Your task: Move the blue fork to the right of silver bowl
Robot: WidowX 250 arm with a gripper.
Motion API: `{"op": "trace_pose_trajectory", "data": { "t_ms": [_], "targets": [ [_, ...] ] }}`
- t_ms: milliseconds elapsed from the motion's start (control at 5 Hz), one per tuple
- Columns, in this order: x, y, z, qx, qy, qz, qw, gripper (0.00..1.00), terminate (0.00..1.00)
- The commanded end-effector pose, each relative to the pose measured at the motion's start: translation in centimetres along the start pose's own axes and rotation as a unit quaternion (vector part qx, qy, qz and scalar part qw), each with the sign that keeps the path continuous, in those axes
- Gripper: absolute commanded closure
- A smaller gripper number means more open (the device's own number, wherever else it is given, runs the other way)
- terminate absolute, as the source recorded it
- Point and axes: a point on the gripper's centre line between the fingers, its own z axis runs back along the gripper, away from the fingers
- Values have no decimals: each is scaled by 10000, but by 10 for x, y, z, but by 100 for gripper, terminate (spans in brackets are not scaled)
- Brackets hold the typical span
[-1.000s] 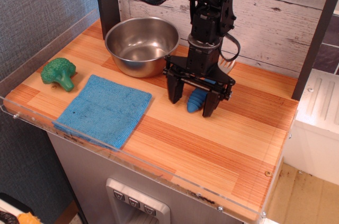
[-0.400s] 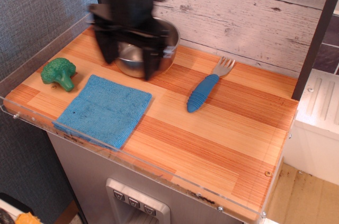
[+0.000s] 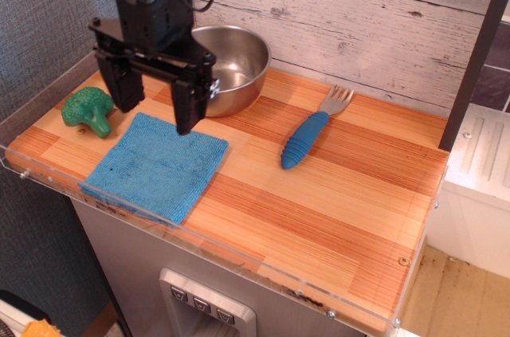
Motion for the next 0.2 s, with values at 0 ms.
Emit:
{"op": "trace_pose_trajectory", "data": {
  "t_ms": [0],
  "targets": [
    [1, 6, 7, 17, -108, 6, 9999, 0, 100]
  ]
}}
